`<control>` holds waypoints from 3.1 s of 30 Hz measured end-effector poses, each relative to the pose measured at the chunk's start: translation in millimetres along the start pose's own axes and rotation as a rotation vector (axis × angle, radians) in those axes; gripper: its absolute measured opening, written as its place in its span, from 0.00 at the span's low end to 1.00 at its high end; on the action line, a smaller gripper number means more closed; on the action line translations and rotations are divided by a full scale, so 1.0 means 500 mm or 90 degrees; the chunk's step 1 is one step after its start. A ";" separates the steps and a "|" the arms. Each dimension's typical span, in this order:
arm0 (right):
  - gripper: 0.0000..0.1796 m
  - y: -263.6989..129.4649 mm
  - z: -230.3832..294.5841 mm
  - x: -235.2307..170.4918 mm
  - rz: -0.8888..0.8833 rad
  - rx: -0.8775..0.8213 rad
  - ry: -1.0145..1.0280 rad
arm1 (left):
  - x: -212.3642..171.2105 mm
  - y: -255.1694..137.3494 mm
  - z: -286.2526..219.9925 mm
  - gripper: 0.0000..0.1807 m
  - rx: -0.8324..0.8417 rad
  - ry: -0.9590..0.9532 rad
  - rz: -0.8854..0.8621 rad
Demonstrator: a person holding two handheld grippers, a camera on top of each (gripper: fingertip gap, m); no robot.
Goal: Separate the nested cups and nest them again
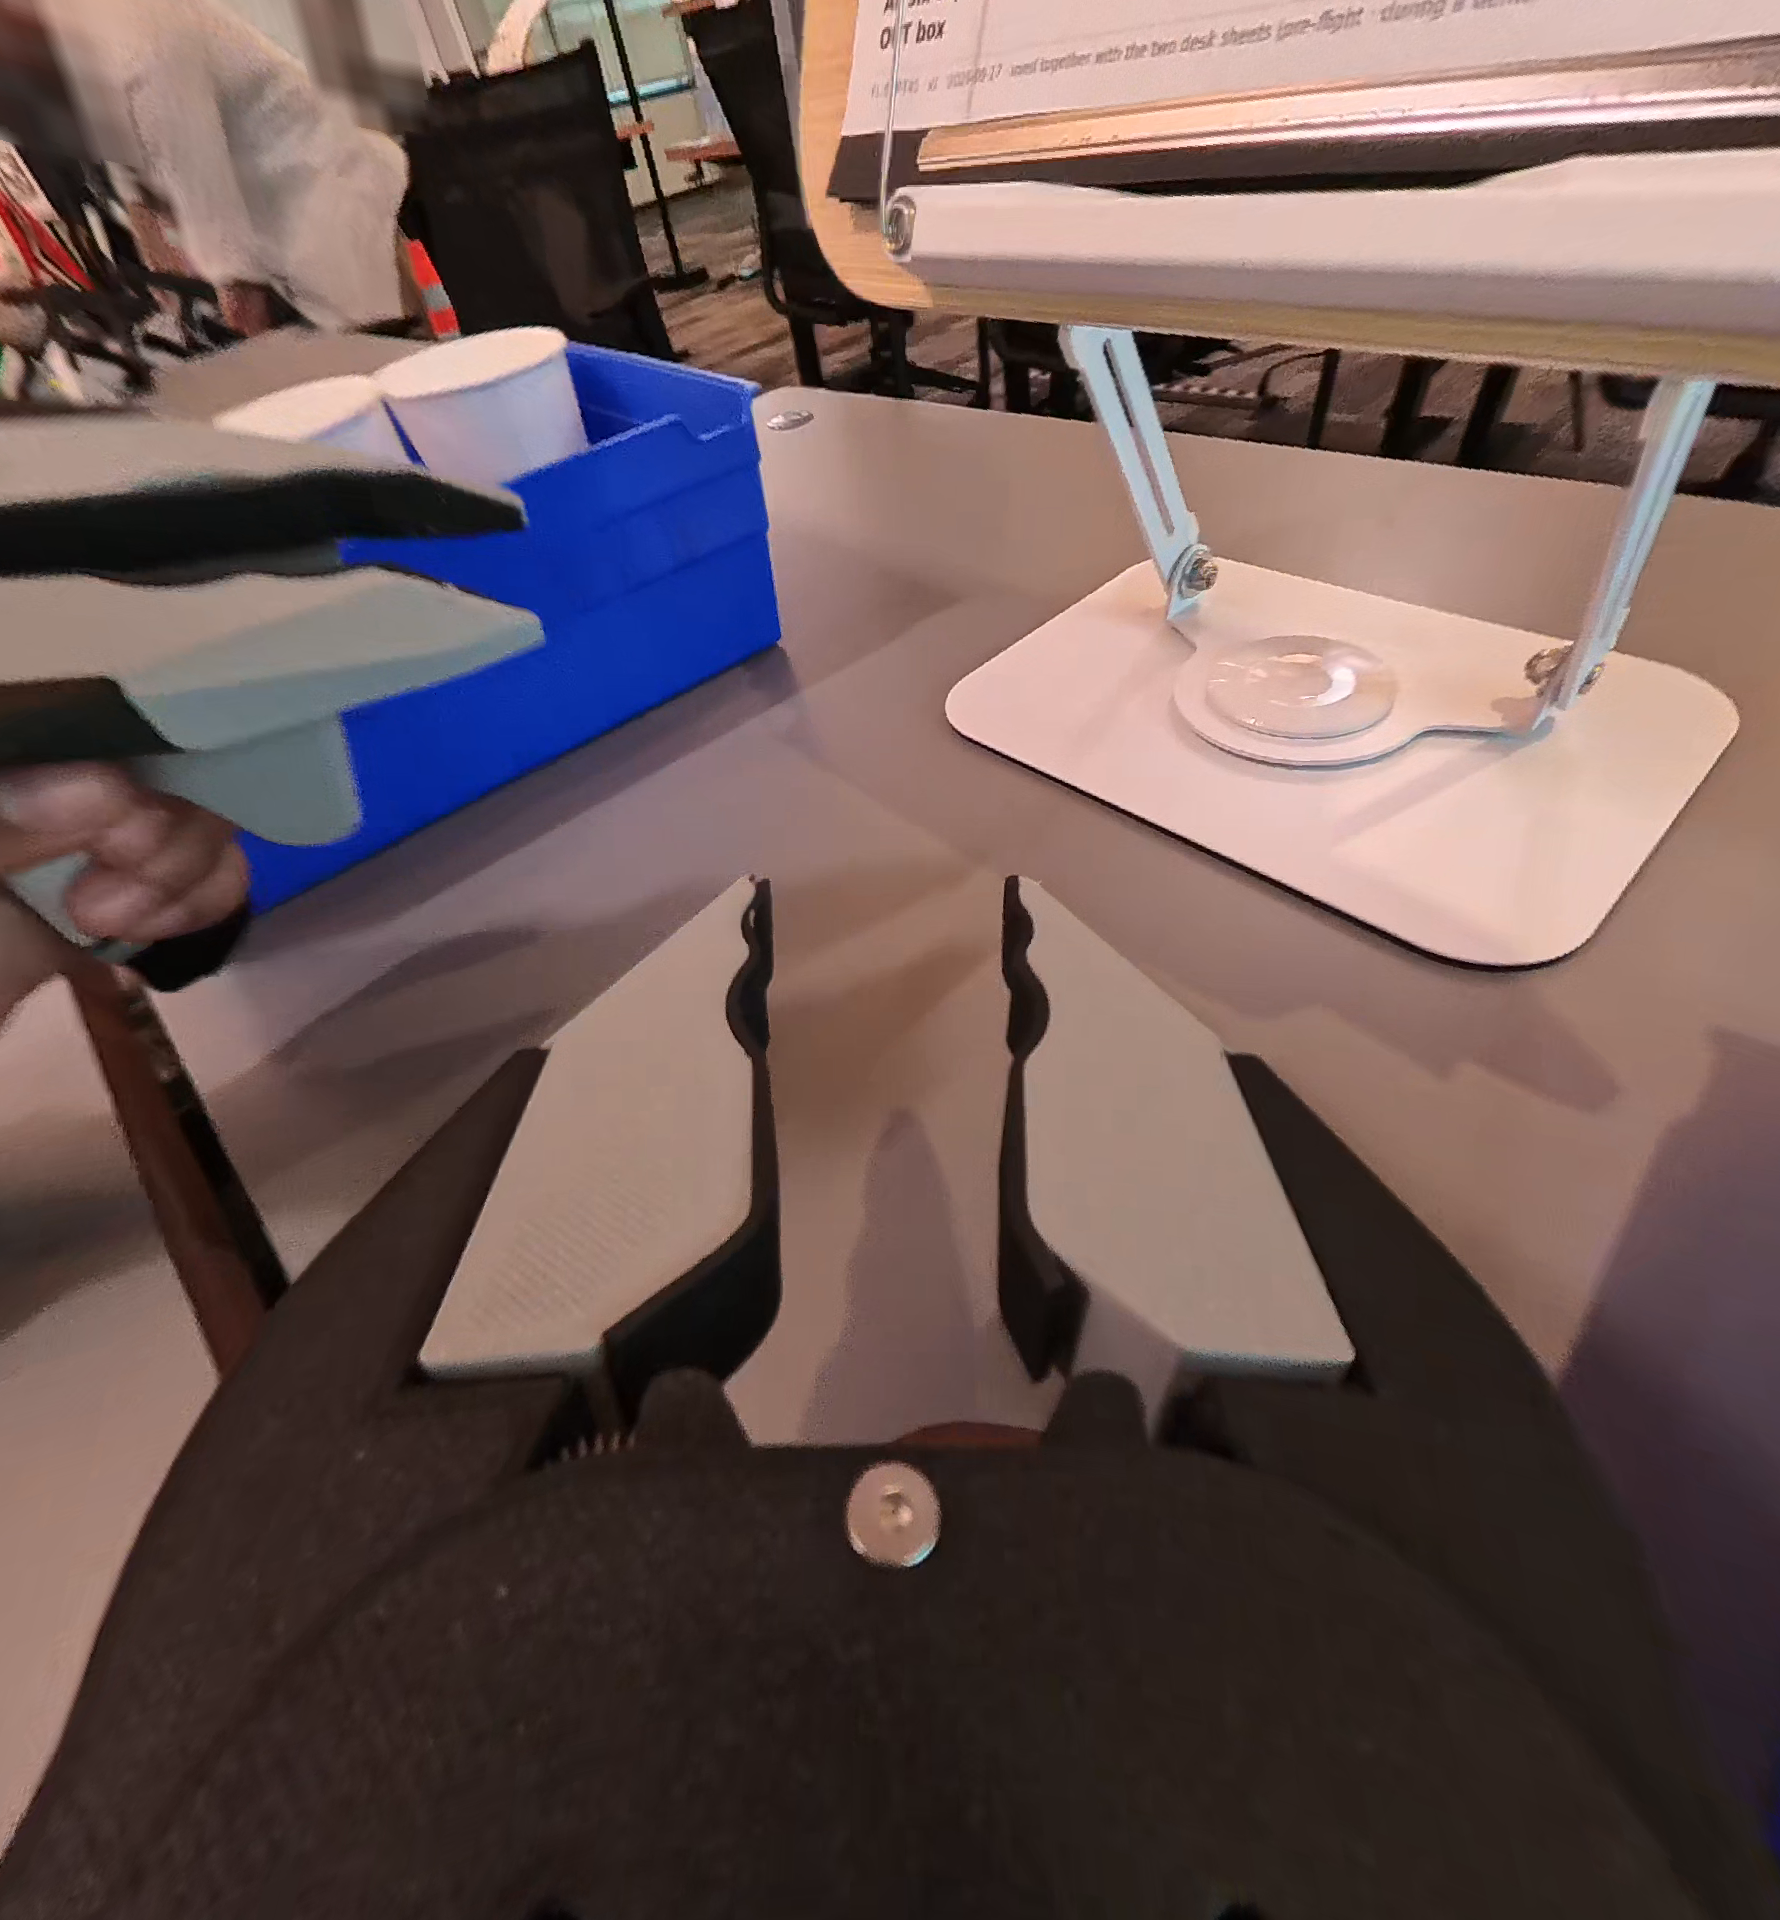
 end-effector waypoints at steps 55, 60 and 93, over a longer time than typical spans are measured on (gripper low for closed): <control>0.22 -0.041 -0.029 0.038 -0.052 -0.028 -0.015 | 0.153 -0.305 0.167 0.00 0.079 0.220 0.116; 0.22 -0.062 0.002 0.077 -0.094 0.033 0.013 | 0.116 -0.225 0.054 0.00 0.034 0.484 0.155; 0.00 -0.036 0.032 0.008 0.064 0.056 0.026 | -0.094 -0.070 -0.240 0.10 -0.205 0.543 0.217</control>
Point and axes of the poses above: each gripper's, where its closed fingertips meet, y out along the fingers, x out of its top, z = x × y across the jaws, the point moved 1 cm from there along -y, back along the fingers, and after that the axes turned 10 degrees about -y, right-handed, at the moved point
